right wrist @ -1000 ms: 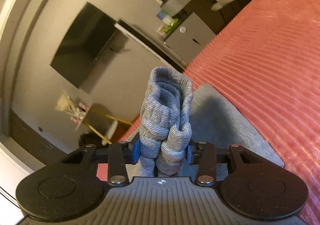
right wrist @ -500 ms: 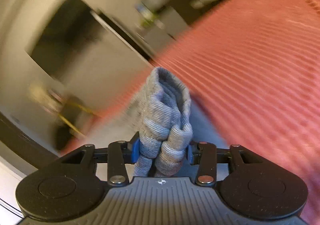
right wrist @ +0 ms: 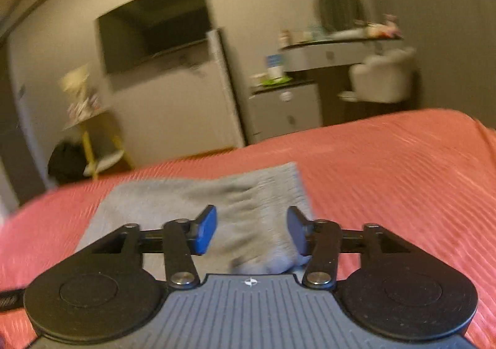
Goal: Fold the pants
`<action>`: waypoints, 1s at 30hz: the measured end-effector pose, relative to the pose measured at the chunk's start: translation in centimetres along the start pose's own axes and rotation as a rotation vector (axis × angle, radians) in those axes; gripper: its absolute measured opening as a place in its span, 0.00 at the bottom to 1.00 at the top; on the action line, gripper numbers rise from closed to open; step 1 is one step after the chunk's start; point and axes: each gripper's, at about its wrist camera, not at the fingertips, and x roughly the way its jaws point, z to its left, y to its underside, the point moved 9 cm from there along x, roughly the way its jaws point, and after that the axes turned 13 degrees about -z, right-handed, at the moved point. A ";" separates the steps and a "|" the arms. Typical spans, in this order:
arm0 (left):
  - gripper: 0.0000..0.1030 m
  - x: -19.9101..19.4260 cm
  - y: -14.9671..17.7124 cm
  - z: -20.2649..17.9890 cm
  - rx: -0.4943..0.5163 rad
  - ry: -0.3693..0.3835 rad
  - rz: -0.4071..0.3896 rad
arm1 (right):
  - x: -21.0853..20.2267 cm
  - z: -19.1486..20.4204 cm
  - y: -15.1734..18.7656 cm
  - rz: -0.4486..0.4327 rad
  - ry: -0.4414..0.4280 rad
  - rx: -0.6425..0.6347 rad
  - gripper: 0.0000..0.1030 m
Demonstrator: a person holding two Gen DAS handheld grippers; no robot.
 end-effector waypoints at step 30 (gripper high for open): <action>0.81 -0.9 1.9 -1.2 0.142 0.021 0.103 | -1.4 0.3 3.9 0.174 -0.064 0.029 0.34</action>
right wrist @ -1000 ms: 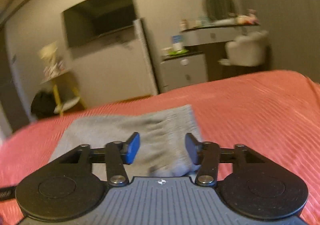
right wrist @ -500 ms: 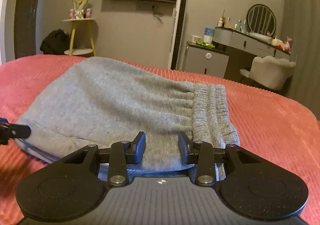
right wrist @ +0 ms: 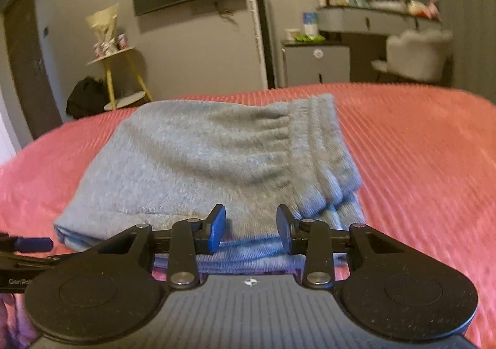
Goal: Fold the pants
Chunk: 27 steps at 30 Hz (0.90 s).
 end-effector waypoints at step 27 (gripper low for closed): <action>0.88 18.0 -11.7 2.2 -0.070 -0.205 0.010 | 2.2 -7.9 -1.7 -0.246 0.275 0.156 0.82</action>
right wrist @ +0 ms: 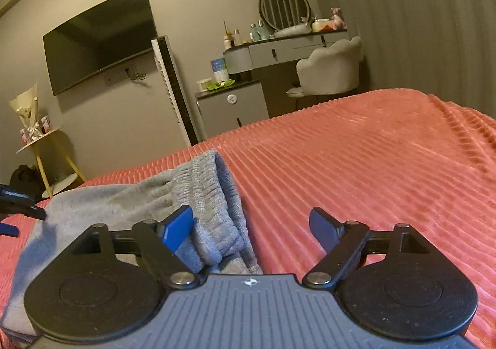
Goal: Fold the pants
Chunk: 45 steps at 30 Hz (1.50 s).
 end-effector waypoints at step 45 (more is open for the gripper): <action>0.86 -19.4 13.1 6.9 -0.174 -0.031 0.069 | -4.2 3.1 5.0 0.266 -0.050 -0.227 0.96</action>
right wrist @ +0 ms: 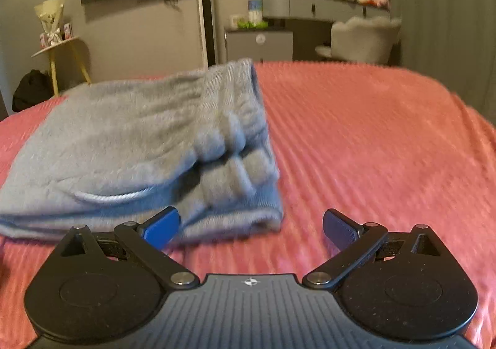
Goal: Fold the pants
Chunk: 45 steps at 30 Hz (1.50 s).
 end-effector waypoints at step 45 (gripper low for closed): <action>0.92 -2.6 3.0 -6.1 0.223 0.196 0.069 | -6.9 7.0 -0.5 0.146 -0.181 -0.163 0.96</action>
